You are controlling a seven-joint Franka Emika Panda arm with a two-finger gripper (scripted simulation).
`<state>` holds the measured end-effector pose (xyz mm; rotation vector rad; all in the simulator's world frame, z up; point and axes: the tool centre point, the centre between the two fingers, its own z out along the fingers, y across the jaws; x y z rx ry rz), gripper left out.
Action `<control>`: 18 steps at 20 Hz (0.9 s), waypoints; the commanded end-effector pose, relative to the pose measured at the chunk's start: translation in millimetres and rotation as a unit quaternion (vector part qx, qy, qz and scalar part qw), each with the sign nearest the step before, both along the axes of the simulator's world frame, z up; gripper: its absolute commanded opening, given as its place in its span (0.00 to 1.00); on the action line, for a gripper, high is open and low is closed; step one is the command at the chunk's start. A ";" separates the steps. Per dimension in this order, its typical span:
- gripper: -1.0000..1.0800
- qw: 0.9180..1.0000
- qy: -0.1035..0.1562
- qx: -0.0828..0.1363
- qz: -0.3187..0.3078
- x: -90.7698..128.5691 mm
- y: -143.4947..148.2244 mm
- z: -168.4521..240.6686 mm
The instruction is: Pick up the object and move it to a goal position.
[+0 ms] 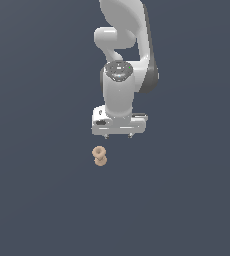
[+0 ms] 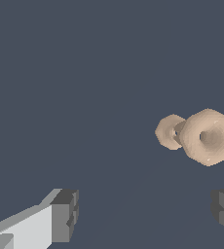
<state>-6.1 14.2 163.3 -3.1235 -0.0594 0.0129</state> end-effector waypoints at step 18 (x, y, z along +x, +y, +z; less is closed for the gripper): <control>0.96 0.999 -0.014 0.006 -0.036 6.7 -10.3 8.8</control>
